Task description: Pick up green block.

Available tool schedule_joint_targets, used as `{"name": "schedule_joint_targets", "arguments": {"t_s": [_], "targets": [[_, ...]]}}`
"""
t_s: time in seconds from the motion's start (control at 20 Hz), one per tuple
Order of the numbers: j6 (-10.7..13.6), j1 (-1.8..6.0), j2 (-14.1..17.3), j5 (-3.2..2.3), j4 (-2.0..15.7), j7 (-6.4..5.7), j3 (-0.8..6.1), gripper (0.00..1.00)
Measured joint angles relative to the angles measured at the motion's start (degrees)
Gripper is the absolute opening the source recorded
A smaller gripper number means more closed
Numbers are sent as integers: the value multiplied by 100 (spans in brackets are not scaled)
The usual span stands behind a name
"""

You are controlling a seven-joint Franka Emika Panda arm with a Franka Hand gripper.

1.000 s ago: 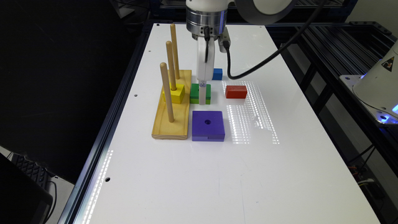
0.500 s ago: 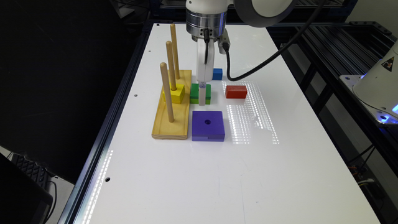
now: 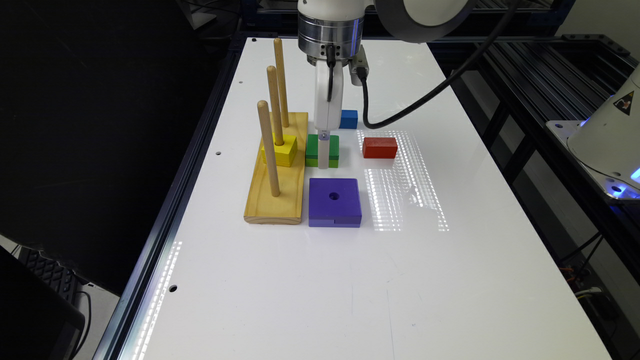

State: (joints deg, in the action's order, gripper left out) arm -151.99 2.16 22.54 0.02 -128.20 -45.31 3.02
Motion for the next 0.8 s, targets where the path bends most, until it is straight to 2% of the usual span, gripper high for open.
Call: {"name": "schedule_joint_targets", "arguments": {"t_s": [0.15,0.4,0.8], "targets": [[-17,0,56,0,3,0,0,100],[-257,0,293,-2,17,0,-3,100],[-269,0,299,-2,34,1,-4,100]]}}
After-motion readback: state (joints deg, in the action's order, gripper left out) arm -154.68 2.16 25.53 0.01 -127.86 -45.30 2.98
